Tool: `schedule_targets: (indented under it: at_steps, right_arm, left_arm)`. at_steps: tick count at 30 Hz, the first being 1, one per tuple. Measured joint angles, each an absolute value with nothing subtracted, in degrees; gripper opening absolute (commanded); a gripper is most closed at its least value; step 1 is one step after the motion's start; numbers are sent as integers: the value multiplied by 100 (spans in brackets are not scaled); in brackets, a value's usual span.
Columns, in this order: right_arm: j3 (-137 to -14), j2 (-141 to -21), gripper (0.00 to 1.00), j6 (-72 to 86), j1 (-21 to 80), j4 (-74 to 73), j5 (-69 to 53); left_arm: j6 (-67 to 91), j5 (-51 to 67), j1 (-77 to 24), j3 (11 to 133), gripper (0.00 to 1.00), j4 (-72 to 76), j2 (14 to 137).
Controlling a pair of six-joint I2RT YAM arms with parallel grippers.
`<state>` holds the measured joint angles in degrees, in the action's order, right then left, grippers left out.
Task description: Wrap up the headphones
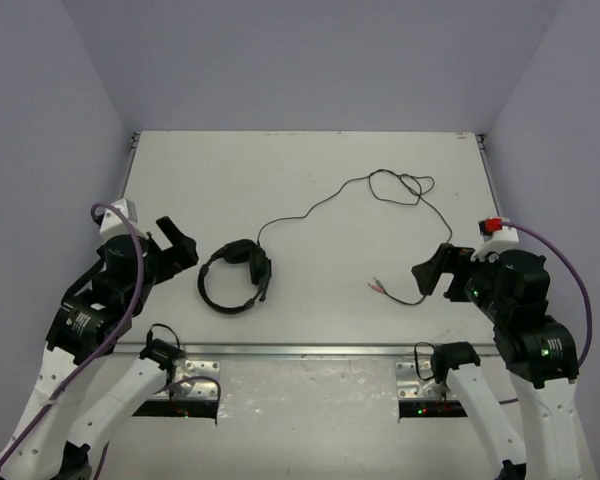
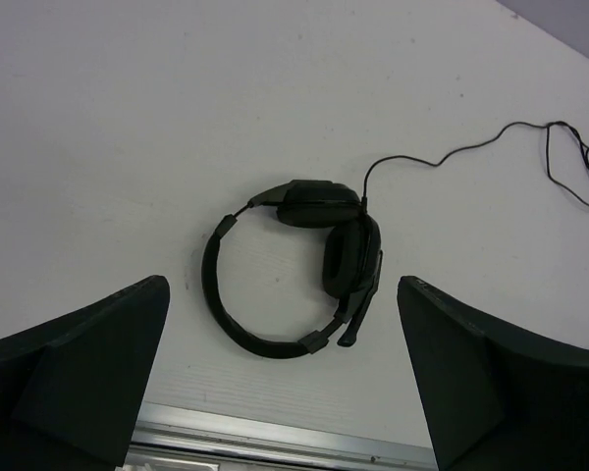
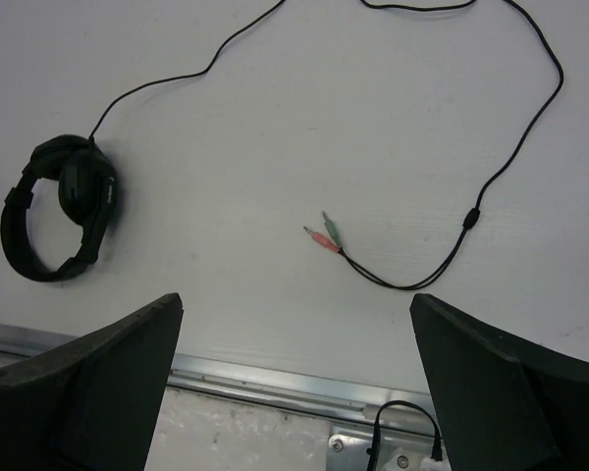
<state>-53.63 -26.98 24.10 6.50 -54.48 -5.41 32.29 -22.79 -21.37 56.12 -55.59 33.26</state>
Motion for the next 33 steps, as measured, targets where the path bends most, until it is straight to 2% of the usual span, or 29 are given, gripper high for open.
schedule_targets:
  at_steps: [6, 11, 21, 27, 29, 30, 31, 32, 33]
  right_arm:
    - [-5363, -2705, 99, 2416, 650, -5443, -513]
    - [-5238, -2714, 99, 2512, 650, -5013, -1638]
    - [-5207, -3481, 99, 2904, 652, -4392, -2978]
    - [-5175, -3441, 99, 3004, 652, -4123, -3304]
    - [-5092, -3441, 99, 3009, 652, -4036, -3352]
    - [-5048, -3441, 99, 3022, 652, -3983, -3369]
    - [-4965, -3441, 99, 3028, 652, -3953, -3371]
    - [-4884, -3441, 99, 3050, 652, -3898, -3387]
    - [-4799, -3441, 99, 3074, 652, -3863, -3409]
  left_arm:
    - [3787, -2303, -2137, 5747, 100, -5559, 3306]
    - [4466, -2064, -2137, 5408, 100, -5459, 3400]
    - [6399, -2408, -2480, 3726, 100, -5463, 5223]
    - [6866, -2425, -2661, 3087, 100, -4751, 6071]
    - [6993, -2412, -2742, 2877, 94, -4482, 6440]
    - [7048, -2401, -2786, 2783, 80, -4377, 6536]
    - [7096, -2397, -2821, 2698, 60, -4292, 6598]
    - [7137, -2429, -2849, 2676, 46, -4292, 6613]
    - [7157, -2456, -2858, 2670, 26, -4224, 6593]
